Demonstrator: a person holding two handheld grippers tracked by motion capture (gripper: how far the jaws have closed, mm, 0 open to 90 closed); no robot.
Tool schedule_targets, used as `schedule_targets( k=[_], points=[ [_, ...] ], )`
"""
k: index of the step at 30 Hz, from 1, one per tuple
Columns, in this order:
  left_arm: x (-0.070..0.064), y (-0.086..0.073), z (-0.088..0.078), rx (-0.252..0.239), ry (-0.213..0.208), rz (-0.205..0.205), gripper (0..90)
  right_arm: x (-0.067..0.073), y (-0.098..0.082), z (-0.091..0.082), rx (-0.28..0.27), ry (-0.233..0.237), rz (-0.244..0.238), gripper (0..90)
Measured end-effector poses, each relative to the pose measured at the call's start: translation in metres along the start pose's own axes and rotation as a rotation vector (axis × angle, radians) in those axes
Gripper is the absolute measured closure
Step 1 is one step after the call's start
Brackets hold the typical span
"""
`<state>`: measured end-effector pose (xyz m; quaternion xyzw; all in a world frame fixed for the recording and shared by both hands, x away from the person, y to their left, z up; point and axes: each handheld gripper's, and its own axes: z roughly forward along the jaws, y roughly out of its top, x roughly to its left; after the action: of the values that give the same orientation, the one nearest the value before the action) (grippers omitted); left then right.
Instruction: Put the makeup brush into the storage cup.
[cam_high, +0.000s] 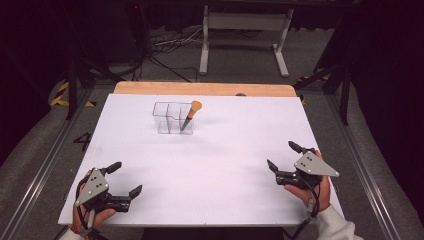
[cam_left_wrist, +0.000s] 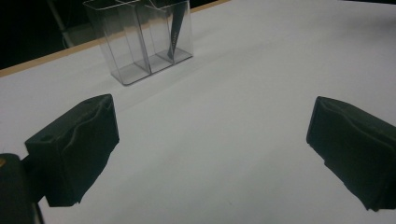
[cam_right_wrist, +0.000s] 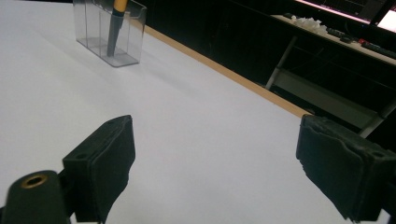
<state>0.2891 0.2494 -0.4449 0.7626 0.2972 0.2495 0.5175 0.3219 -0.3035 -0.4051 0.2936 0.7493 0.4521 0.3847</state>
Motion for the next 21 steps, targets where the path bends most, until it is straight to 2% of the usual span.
schedule_targets(
  k=[12, 19, 21],
  points=[
    [0.002, 0.000, 0.003, 0.002, -0.002, -0.007, 3.0, -0.007, -0.025, -0.018, 0.023, -0.004, 0.046, 7.9],
    [0.002, 0.001, 0.003, 0.007, -0.004, 0.005, 2.9, -0.010, -0.043, -0.030, 0.046, -0.007, 0.080, 6.3],
    [0.002, 0.001, 0.003, 0.005, -0.005, 0.004, 2.9, -0.009, -0.047, -0.033, 0.051, -0.007, 0.072, 5.9]
  ],
)
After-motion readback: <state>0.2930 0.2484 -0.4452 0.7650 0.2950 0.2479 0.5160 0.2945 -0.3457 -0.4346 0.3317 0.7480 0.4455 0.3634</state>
